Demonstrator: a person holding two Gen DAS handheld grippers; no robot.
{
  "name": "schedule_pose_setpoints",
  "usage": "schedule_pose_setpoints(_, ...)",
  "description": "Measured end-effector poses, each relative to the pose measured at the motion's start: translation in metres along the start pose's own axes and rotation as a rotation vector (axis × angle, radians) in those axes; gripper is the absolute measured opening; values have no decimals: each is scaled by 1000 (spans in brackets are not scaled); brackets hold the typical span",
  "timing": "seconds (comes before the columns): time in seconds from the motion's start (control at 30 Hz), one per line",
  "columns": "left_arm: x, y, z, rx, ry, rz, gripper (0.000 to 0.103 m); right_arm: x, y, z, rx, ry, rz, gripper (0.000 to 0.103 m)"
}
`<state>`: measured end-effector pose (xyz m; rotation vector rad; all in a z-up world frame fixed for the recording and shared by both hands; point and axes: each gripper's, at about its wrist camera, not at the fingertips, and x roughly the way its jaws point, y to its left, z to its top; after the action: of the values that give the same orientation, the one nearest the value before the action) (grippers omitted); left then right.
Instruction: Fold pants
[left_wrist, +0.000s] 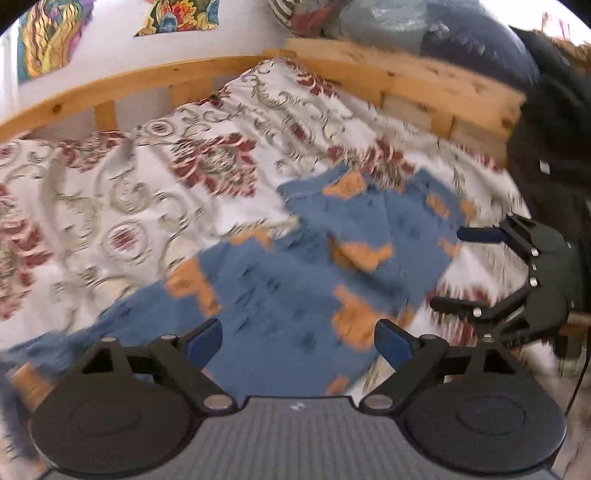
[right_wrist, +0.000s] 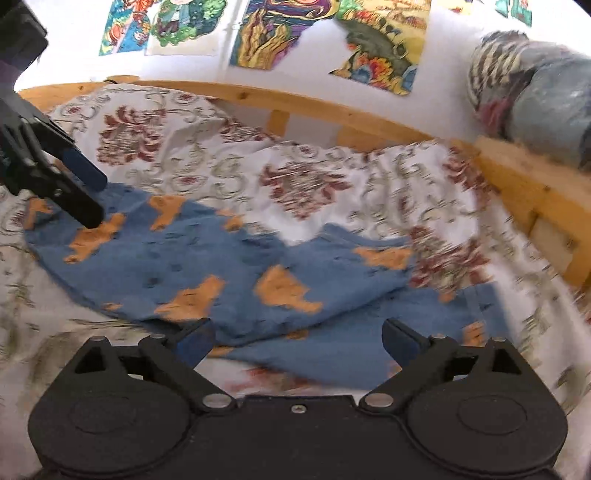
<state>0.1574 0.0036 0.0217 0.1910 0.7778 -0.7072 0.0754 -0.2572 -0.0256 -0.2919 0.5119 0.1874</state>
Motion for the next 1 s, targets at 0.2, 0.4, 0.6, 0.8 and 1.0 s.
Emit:
schedule_pose_setpoints(0.2,51,-20,12,4,-27,-110,92,27,-89,31,-67,56,88,97)
schedule_pose_setpoints(0.4,93,-45,15,-44,-28,-153,87,103,-142,79,105,237,265,95)
schedule_pose_setpoints(0.6,116,-58,12,-168,11,-108,54,178,-126,114,168,387,322,73)
schedule_pose_setpoints(0.8,125,-66,11,-182,45,-100,19,232,-86,128,201,528,294,44)
schedule_pose_setpoints(1.0,127,-67,8,-206,44,-101,17,265,-65,133,224,604,222,45)
